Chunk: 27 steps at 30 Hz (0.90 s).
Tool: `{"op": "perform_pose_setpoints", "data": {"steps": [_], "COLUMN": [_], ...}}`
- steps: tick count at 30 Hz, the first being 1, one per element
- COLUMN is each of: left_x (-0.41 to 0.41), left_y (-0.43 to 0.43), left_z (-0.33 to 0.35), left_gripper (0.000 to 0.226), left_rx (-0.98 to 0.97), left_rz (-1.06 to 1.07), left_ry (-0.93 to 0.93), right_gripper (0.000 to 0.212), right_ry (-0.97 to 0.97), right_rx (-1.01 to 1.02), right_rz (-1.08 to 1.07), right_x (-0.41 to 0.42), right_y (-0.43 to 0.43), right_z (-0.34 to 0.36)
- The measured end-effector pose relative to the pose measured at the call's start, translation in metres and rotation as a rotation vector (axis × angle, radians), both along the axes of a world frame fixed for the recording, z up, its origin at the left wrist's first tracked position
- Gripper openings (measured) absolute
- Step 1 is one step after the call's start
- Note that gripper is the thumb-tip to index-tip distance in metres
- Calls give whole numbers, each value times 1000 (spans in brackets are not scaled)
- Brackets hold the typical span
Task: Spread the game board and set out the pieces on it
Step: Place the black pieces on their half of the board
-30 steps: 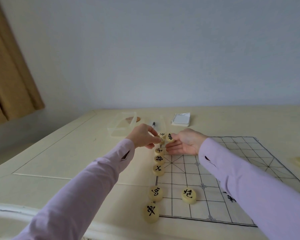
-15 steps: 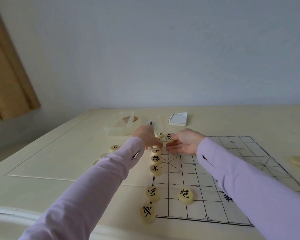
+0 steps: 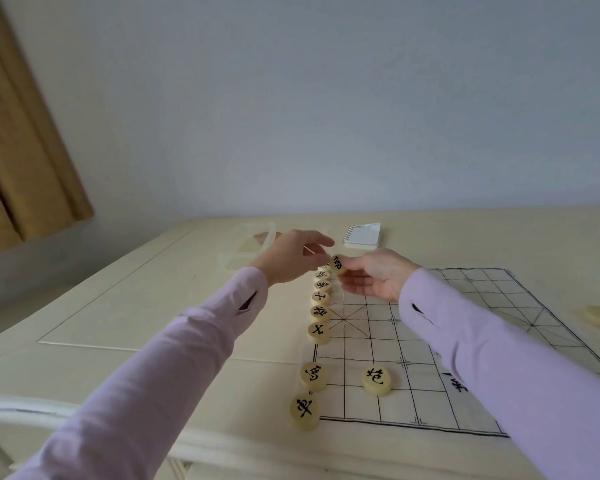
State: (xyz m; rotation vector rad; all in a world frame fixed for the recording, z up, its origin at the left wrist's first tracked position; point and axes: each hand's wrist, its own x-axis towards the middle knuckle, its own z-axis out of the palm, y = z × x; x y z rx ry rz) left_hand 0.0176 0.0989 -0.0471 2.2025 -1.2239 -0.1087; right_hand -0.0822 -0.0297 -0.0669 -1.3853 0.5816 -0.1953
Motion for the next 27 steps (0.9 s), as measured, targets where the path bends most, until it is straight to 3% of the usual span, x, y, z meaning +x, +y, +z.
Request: {"op": "perform_pose_setpoints", "data": {"steps": [4,10,16,27], "left_x": [-12,-28,-35,-46], "left_y": [14,33,58,82], "left_z": [-1,-4,-12,-27], "left_gripper": [43,35,31,28], "left_rx": [23,-90,54,233], "left_rz": [-110,-92,-44,-75], "left_ry": [47,97,23,181], "right_gripper": [14,15,20,32], "right_ry": [2,35,70,250], "right_rx": [-14,-106,-229,-371], "right_rz": [55,151,209,394], "right_x": [-8,-23,-40,-59], "right_y": [7,22,35,62], "right_z": [4,9,8,6]}}
